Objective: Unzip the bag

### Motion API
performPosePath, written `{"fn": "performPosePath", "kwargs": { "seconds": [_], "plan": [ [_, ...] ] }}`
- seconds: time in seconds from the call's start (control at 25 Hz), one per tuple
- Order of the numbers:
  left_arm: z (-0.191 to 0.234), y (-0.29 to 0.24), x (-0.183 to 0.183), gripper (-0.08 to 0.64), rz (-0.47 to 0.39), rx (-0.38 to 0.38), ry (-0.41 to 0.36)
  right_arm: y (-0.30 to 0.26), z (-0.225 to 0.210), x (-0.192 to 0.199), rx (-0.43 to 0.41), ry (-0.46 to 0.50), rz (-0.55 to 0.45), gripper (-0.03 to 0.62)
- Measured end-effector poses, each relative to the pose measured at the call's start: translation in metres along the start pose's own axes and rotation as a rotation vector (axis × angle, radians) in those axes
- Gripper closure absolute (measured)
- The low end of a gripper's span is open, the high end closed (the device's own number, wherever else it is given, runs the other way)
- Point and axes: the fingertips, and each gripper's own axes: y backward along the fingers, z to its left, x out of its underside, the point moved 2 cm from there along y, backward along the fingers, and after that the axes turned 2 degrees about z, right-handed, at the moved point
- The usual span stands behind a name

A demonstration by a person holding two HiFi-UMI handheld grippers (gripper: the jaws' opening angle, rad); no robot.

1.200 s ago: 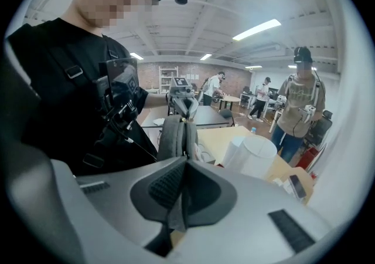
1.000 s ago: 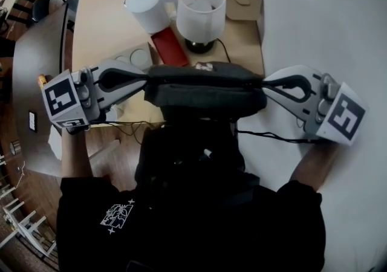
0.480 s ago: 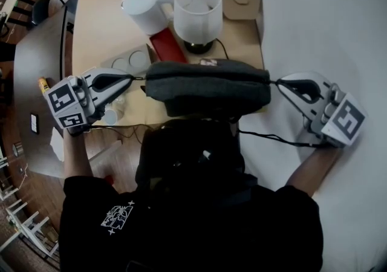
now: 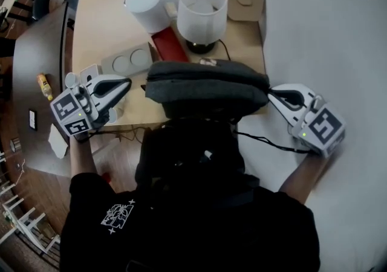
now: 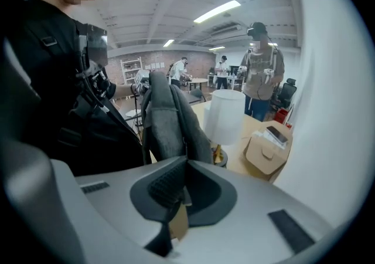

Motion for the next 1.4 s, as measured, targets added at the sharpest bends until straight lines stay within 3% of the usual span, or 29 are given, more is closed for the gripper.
{"fn": "performPosePath", "kwargs": {
  "seconds": [0.2, 0.44, 0.8, 1.12, 1.4],
  "plan": [
    [-0.030, -0.014, -0.045, 0.566, -0.037, 0.026, -0.152, 0.008, -0.002, 0.007, 0.080, 0.017, 0.112, 0.578],
    [-0.053, -0.026, -0.082, 0.566, -0.079, 0.046, -0.278, 0.005, 0.001, 0.011, 0.080, 0.008, 0.123, 0.578],
    [-0.053, -0.031, -0.079, 0.566, -0.065, 0.050, -0.276, -0.011, -0.003, 0.042, 0.080, -0.035, 0.256, 0.578],
    [-0.040, -0.023, -0.059, 0.565, -0.023, -0.009, -0.244, -0.033, -0.005, 0.062, 0.024, -0.072, 0.252, 0.577],
    [-0.036, -0.017, -0.052, 0.565, -0.051, -0.042, -0.222, -0.049, -0.007, 0.075, -0.002, -0.100, 0.241, 0.575]
  ]
}}
